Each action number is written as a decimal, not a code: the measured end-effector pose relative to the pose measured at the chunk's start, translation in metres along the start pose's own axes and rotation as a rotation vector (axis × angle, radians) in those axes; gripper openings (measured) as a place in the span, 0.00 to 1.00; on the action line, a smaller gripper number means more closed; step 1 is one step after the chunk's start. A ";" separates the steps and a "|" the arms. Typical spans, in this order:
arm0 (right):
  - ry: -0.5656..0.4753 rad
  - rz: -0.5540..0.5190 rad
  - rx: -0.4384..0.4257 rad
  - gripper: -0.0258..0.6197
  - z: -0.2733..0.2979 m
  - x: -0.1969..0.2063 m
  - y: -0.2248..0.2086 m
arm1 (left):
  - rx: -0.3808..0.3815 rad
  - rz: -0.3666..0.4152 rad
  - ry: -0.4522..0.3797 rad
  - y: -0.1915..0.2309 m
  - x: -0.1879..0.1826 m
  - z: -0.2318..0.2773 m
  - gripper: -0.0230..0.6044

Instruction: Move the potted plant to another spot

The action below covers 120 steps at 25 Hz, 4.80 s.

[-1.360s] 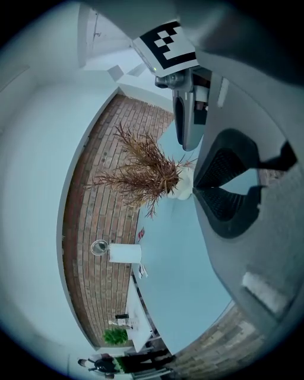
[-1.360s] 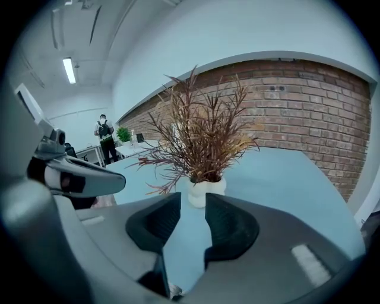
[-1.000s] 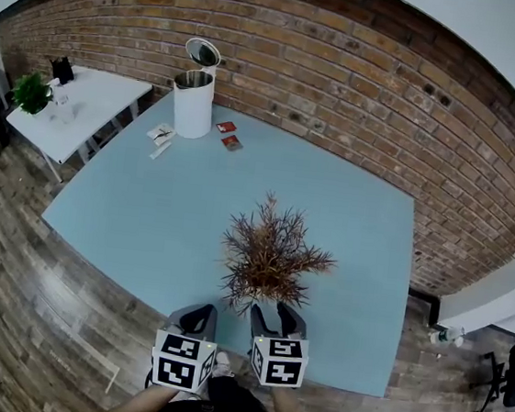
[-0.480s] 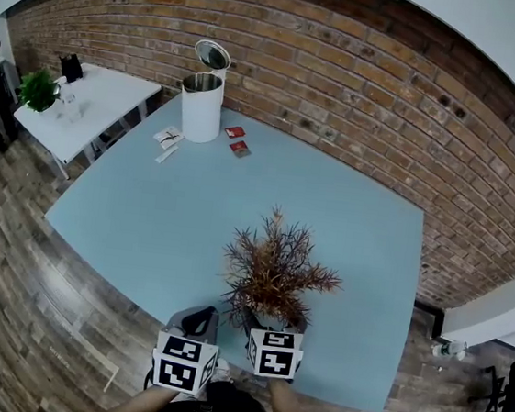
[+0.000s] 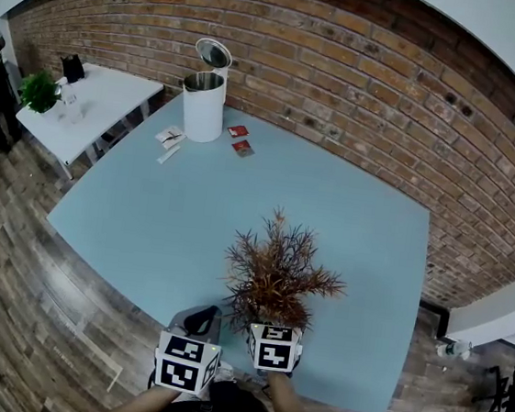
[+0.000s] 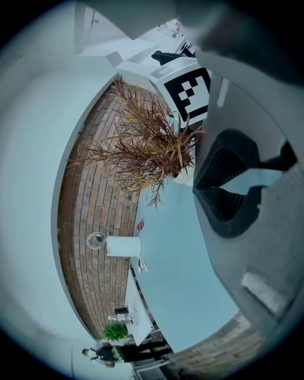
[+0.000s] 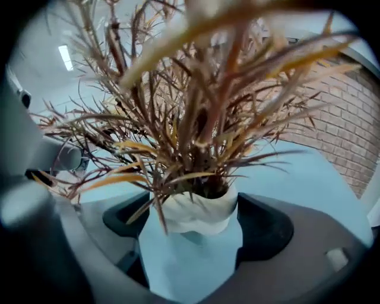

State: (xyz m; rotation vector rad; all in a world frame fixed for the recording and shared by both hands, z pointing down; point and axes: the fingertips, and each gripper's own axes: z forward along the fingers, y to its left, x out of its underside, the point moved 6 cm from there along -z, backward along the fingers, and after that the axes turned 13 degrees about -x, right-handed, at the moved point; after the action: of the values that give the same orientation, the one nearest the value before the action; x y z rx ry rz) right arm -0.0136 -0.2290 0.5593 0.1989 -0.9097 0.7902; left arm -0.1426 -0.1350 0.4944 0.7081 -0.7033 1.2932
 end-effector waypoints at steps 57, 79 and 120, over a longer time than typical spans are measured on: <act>-0.017 0.067 0.210 0.72 -0.085 0.050 -0.050 | 0.241 0.141 -0.001 -0.077 0.008 -0.005 0.03; -0.044 0.108 0.292 0.71 -0.105 0.061 -0.073 | 0.298 0.169 0.006 -0.093 0.008 -0.001 0.03; -0.099 0.196 0.379 0.39 -0.131 0.081 -0.088 | 0.334 0.180 0.000 -0.104 0.008 -0.003 0.03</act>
State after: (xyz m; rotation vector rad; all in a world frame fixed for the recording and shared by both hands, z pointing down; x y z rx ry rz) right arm 0.1585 -0.1868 0.5545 0.4893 -0.8744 1.1414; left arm -0.0388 -0.1417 0.4919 0.9303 -0.5654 1.5969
